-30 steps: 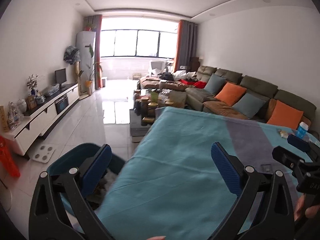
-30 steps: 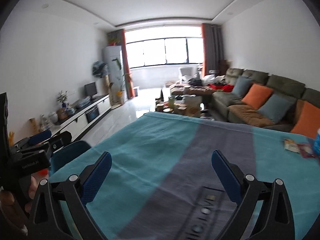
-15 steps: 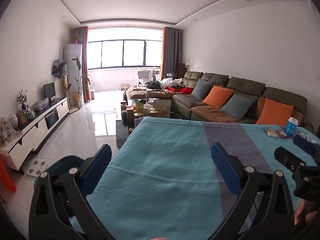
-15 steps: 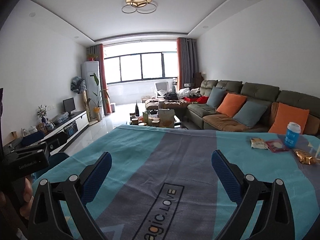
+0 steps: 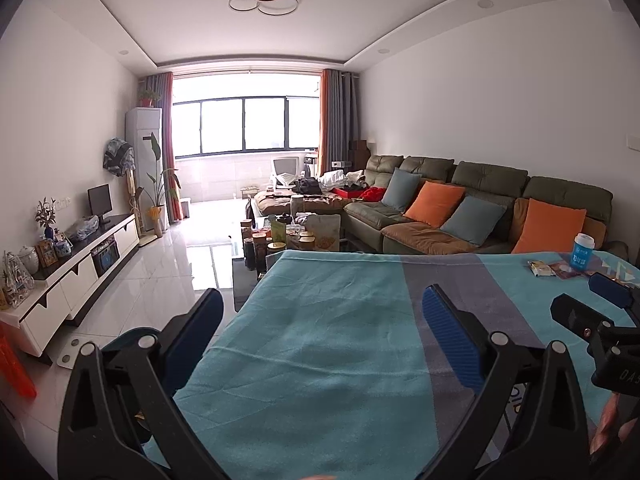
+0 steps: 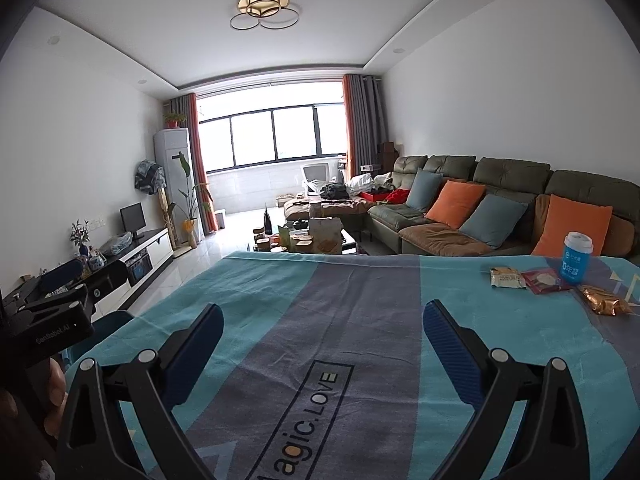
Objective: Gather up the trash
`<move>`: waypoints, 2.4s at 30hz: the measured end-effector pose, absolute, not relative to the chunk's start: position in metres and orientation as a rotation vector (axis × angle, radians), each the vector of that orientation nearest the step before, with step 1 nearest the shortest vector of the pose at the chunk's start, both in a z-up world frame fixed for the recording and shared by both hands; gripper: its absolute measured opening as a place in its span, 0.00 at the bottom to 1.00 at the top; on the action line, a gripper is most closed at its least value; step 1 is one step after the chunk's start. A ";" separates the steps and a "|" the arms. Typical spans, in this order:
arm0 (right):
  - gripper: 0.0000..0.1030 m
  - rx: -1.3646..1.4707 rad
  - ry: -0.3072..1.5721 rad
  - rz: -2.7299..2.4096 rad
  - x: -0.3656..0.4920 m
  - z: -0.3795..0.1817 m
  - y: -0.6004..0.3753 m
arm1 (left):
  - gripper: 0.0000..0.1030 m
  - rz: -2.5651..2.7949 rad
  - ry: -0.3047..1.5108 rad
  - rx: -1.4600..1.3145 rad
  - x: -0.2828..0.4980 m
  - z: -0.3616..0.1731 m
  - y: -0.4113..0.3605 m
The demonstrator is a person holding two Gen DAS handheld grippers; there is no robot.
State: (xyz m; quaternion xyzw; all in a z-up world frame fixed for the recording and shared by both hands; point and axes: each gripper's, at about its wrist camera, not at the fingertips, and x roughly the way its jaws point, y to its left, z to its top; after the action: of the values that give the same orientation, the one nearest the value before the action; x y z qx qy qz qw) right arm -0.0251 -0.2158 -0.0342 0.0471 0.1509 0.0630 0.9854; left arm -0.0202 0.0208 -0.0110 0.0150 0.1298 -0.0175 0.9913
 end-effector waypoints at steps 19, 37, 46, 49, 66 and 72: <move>0.94 0.102 0.292 0.109 -0.033 -0.032 -0.219 | 0.95 -0.043 0.227 0.031 -0.032 -0.015 0.025; 0.94 0.114 0.283 0.098 -0.039 -0.031 -0.223 | 0.95 -0.048 0.220 0.041 -0.032 -0.017 0.024; 0.94 0.113 0.275 0.091 -0.040 -0.030 -0.224 | 0.95 -0.049 0.220 0.042 -0.031 -0.017 0.024; 0.94 0.112 0.275 0.089 -0.041 -0.029 -0.223 | 0.95 -0.050 0.220 0.042 -0.030 -0.018 0.024; 0.94 0.114 0.280 0.091 -0.043 -0.028 -0.224 | 0.95 -0.049 0.226 0.041 -0.030 -0.022 0.022; 0.94 0.115 0.282 0.092 -0.042 -0.028 -0.224 | 0.95 -0.049 0.228 0.043 -0.031 -0.021 0.022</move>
State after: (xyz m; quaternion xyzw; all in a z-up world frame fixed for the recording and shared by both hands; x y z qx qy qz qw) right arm -0.0424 -0.2244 -0.0279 0.0572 0.1406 0.0456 0.9874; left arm -0.0308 0.0217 -0.0213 0.0213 0.1135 -0.0243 0.9930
